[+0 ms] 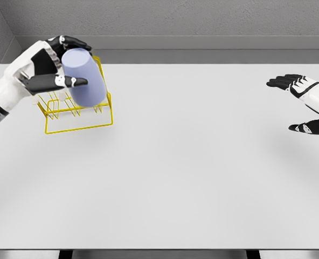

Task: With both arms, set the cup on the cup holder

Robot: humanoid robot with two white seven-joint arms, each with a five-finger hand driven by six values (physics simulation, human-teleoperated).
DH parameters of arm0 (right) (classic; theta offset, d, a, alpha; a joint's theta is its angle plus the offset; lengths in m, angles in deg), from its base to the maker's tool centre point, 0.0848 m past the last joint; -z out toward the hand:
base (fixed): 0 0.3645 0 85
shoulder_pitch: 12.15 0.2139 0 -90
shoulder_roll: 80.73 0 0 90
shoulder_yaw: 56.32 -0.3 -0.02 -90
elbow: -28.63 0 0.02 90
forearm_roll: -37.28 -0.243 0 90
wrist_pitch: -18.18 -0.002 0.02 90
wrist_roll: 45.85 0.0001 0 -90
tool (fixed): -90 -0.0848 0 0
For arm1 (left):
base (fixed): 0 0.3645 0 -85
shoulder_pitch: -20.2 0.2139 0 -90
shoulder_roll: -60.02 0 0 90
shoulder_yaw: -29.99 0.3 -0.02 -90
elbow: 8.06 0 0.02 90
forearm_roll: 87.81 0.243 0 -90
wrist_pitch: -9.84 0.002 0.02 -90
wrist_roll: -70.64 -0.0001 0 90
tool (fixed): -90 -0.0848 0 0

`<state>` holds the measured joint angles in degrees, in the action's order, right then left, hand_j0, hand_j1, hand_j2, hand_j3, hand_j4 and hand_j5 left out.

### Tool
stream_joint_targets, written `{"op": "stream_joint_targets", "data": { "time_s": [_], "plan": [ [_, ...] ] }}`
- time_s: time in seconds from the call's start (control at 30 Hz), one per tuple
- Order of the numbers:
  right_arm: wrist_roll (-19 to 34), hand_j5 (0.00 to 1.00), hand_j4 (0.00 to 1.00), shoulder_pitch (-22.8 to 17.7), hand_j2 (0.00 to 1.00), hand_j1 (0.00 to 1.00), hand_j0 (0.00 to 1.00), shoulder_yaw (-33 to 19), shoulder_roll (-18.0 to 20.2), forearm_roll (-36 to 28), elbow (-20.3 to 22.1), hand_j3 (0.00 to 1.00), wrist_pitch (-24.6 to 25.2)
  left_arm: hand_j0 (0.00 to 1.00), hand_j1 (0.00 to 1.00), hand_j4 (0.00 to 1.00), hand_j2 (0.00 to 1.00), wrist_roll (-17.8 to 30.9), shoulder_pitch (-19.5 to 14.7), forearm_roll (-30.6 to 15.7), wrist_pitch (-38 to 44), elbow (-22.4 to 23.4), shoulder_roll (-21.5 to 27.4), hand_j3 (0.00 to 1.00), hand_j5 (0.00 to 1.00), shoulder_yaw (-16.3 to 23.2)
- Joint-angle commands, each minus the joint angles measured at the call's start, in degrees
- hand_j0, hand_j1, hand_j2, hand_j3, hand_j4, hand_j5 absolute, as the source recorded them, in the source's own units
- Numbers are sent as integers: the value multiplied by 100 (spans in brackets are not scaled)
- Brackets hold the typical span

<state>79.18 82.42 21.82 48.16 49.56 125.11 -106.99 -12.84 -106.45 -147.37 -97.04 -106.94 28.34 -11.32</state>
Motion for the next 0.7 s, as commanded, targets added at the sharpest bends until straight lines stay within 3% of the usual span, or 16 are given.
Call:
{"op": "stream_joint_targets", "data": {
  "time_s": [0.0,0.67],
  "plan": [
    [-3,100,100,0,100,100,100,0,5,-42,2,100,17,61,61,61,61,-1,0,-91,-8,61,13,61,61,-70],
    [-3,100,100,0,100,100,100,0,5,-42,-7,100,17,60,60,60,60,-1,-9,-152,27,510,-180,60,60,-88]
  ]
}}
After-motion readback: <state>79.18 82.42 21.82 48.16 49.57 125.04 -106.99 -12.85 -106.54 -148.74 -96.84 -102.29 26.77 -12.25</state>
